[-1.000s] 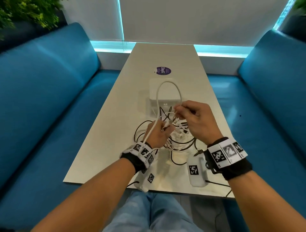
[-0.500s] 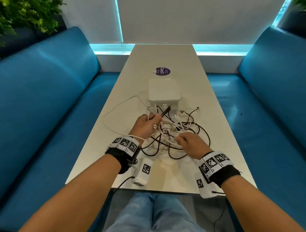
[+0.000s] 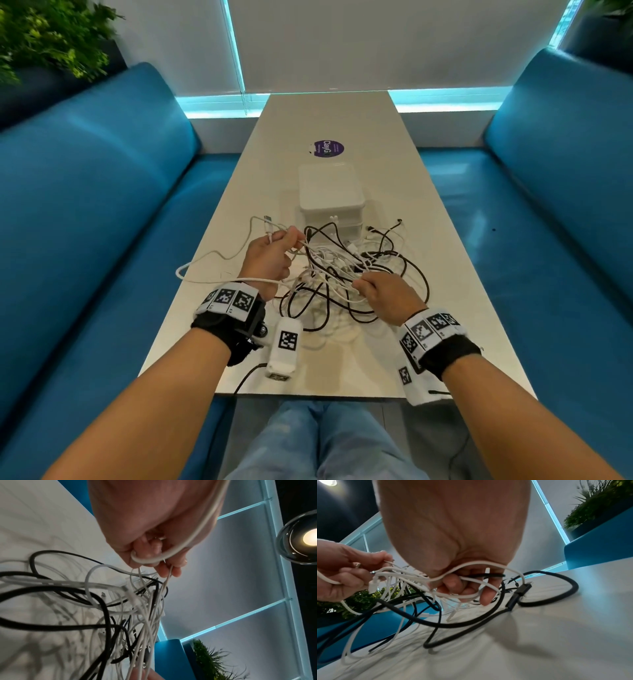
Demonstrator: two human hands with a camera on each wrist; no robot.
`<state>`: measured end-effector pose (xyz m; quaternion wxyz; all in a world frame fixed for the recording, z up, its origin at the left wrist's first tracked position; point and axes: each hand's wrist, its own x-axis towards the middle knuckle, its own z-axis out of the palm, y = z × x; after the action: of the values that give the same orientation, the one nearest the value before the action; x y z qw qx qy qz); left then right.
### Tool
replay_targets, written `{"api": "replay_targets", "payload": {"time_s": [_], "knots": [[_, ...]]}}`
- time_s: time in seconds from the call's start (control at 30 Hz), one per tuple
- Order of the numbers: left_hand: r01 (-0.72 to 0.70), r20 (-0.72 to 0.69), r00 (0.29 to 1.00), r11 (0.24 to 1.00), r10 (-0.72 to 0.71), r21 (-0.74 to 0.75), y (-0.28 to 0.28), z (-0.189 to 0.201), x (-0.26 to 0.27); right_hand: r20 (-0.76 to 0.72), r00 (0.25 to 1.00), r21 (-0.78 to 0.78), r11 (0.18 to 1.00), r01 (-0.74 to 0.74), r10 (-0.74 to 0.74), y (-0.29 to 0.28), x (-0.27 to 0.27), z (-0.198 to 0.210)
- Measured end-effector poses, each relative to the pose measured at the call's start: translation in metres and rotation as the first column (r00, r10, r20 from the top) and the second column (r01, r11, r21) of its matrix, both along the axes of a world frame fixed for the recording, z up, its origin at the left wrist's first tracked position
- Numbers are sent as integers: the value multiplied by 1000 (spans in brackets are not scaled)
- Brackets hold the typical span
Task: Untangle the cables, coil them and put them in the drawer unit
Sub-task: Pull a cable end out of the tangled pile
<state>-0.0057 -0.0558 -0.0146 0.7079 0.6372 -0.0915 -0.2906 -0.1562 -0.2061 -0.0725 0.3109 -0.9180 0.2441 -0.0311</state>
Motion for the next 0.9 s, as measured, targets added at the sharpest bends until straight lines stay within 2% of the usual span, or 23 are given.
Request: {"api": "replay_targets", "payload": {"time_s": [0.17,0.3,0.37,0.47,0.53,0.63,0.77,0.9], "knots": [[-51,-80,996,997,46,-62,4,-4,-6,27,999,75,996,39,-41,0,-5,0],[-8,-9,1000,999,7,-44,4,-3,-13,68,983,367,920,135,-172,-11,-4,17],[41,79,996,999,-43,23,2,1,-15,160,957,324,929,181,-242,-12,-2,28],[83,159,983,994,-92,67,0,9,-21,278,921,90,962,257,-272,2,7,53],[103,191,975,993,-113,61,-2,13,-27,298,941,117,984,131,-161,12,18,68],[133,272,952,990,-143,55,-3,14,-34,220,975,112,992,-53,28,21,31,74],[107,342,933,994,-108,21,-2,9,-30,279,960,142,988,-62,20,21,36,67],[91,511,852,993,-117,76,-8,0,-29,385,921,162,987,-14,-50,26,34,68]]}}
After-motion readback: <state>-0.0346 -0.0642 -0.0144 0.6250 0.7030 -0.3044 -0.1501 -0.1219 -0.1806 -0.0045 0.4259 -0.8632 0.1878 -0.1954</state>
